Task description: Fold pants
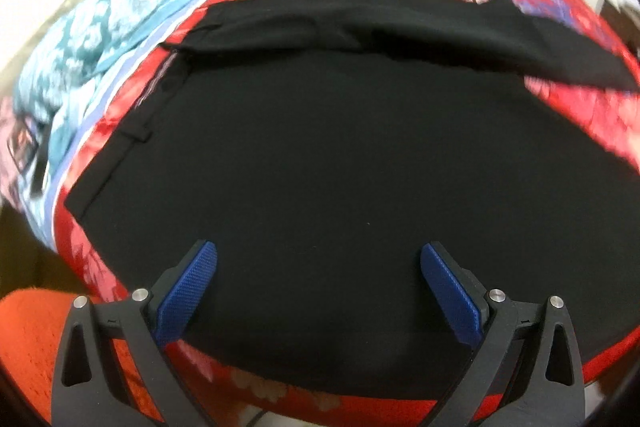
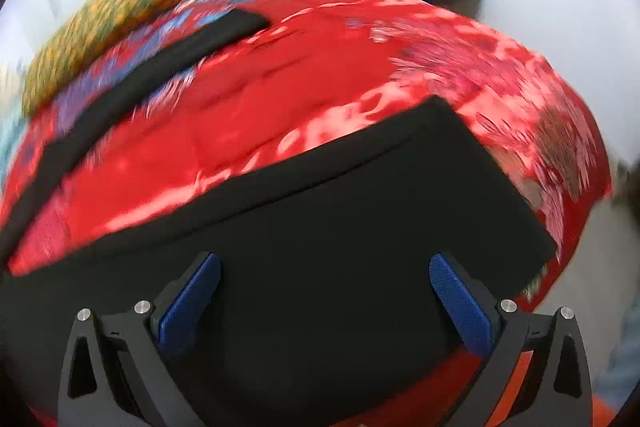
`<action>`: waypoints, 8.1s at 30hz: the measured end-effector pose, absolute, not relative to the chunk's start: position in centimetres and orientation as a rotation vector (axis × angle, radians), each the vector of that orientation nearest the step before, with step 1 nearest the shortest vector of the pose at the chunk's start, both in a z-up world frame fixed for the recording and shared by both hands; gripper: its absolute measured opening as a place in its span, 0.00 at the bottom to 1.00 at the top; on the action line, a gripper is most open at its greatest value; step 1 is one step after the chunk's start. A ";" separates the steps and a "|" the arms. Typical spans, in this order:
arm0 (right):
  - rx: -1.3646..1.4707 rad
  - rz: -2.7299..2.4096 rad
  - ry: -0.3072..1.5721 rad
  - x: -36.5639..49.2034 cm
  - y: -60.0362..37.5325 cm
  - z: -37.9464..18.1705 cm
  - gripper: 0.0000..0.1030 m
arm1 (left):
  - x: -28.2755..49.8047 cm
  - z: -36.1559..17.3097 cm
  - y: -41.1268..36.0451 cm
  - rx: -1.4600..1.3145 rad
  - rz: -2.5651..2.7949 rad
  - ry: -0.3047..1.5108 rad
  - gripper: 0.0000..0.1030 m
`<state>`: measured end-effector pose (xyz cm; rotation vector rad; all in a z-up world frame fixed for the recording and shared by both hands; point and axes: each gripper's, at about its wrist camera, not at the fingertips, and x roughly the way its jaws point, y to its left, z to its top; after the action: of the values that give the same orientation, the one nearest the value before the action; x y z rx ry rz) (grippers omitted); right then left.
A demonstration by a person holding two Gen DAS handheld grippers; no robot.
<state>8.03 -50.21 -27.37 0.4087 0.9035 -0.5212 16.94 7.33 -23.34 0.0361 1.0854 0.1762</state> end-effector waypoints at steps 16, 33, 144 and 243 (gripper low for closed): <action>0.013 -0.140 0.746 12.3 -37.2 -21.6 1.00 | 30.2 -18.7 4.1 0.110 0.116 0.929 0.99; 0.179 -0.149 0.990 42.7 -58.6 -21.6 0.97 | 35.3 -26.7 9.4 0.021 0.231 0.896 1.00; 0.644 -0.011 0.863 3.6 -34.9 -27.1 1.00 | 14.1 -20.9 2.0 0.034 -0.048 0.891 0.99; 1.244 -0.158 0.593 0.2 -44.7 -29.1 0.69 | 19.1 -23.0 4.7 -0.130 -0.066 1.017 0.99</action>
<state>0.18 -44.74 -29.07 1.2438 0.5934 -0.1583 19.12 4.73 -22.97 -0.1304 1.0172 -0.0660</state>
